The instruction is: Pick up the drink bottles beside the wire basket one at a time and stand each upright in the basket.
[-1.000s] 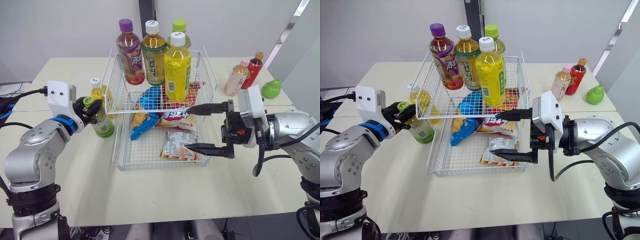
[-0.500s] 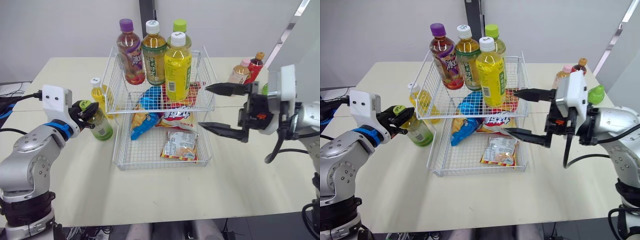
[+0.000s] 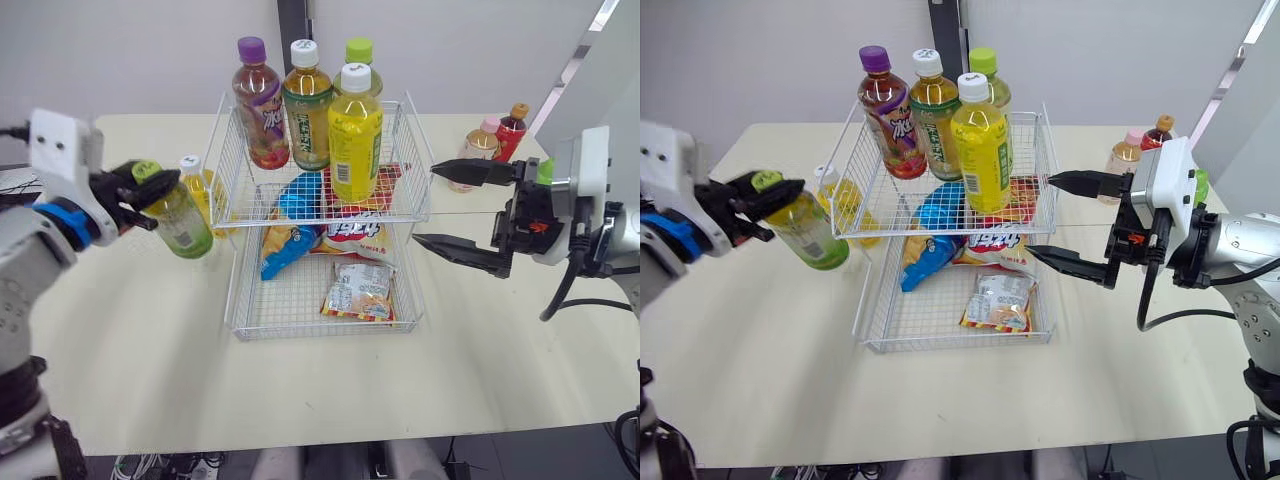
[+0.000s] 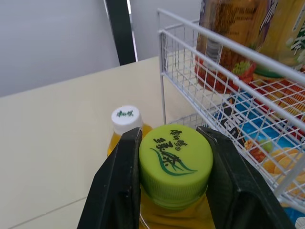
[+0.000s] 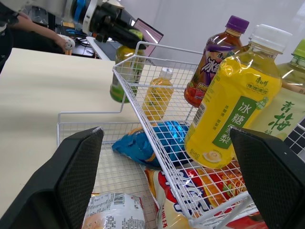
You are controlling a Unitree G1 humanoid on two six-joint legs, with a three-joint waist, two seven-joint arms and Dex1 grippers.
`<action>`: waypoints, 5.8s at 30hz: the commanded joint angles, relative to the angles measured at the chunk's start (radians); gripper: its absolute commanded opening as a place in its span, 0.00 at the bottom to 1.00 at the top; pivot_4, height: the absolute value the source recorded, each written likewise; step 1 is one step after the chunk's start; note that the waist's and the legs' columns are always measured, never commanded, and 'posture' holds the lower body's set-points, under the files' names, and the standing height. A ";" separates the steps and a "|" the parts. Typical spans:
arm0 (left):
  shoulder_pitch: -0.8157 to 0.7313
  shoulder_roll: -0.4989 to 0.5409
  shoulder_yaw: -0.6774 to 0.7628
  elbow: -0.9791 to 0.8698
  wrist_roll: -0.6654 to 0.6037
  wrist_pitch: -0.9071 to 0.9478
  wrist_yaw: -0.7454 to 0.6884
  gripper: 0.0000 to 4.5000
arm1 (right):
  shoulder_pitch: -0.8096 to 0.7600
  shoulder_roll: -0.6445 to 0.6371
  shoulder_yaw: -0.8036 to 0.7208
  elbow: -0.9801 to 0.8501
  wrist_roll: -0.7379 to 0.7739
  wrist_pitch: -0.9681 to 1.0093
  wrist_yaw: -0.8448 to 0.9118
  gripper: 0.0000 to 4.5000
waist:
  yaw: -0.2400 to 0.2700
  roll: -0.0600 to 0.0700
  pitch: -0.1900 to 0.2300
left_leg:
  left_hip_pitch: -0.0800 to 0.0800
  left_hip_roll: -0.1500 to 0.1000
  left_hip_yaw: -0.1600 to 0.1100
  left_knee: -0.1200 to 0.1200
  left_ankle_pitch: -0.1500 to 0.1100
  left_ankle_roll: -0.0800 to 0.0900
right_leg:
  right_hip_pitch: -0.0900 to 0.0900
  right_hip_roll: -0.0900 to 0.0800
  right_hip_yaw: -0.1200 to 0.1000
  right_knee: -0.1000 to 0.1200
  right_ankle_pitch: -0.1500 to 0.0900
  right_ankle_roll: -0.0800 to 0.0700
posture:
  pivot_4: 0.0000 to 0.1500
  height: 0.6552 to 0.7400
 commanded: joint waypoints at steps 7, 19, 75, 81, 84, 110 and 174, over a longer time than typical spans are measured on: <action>-0.394 0.260 -0.054 0.295 -0.094 0.005 -0.215 0.30 | -0.054 0.028 -0.028 0.009 0.009 -0.039 -0.022 1.00 | 0.000 0.000 0.001 | -0.002 0.000 0.000 0.000 0.000 0.000 | -0.001 0.000 -0.001 -0.001 0.000 0.000 | 1.00 1.00; -1.111 0.170 -0.434 0.704 0.024 0.029 -0.483 0.30 | -0.044 0.032 -0.058 -0.005 0.028 -0.027 -0.038 1.00 | -0.002 0.000 0.002 | -0.004 -0.001 -0.001 0.000 0.000 0.000 | -0.003 0.001 -0.002 -0.001 0.000 0.001 | 1.00 1.00; -0.877 0.043 -0.362 0.601 0.154 -0.094 -0.633 0.99 | -0.013 -0.006 -0.072 -0.019 0.044 -0.034 -0.041 1.00 | -0.009 0.002 0.003 | -0.005 -0.001 -0.001 0.002 0.000 0.000 | -0.003 0.000 -0.001 0.001 -0.001 0.000 | 1.00 1.00; -0.679 0.154 -0.226 0.534 0.172 -0.103 -0.559 0.99 | -0.059 0.026 -0.008 -0.014 0.050 -0.034 -0.035 1.00 | -0.019 0.003 0.002 | -0.004 0.000 -0.002 0.001 0.000 0.000 | -0.003 0.001 -0.001 0.002 -0.001 0.000 | 1.00 1.00; -0.521 0.194 -0.146 0.508 0.192 -0.153 -0.526 0.99 | -0.074 0.039 0.032 -0.012 0.036 -0.039 -0.020 1.00 | -0.021 0.003 0.002 | -0.003 0.000 -0.001 0.001 0.000 0.000 | -0.003 0.000 0.000 0.002 -0.001 0.000 | 1.00 1.00; 0.108 -0.099 0.054 0.269 0.194 -0.366 -0.249 0.99 | 0.030 0.067 0.053 -0.118 -0.001 -0.025 -0.038 1.00 | 0.003 0.002 0.001 | -0.003 -0.001 -0.001 0.001 0.000 0.000 | -0.002 -0.005 -0.001 0.002 0.000 0.000 | 1.00 1.00; -0.303 -0.310 -0.241 0.771 0.344 -0.542 -0.043 0.30 | -0.014 0.119 0.149 -0.285 0.140 0.141 -0.296 1.00 | 0.000 0.002 0.000 | -0.002 -0.001 -0.002 0.001 0.000 0.000 | -0.002 -0.001 -0.001 0.002 0.000 0.000 | 1.00 1.00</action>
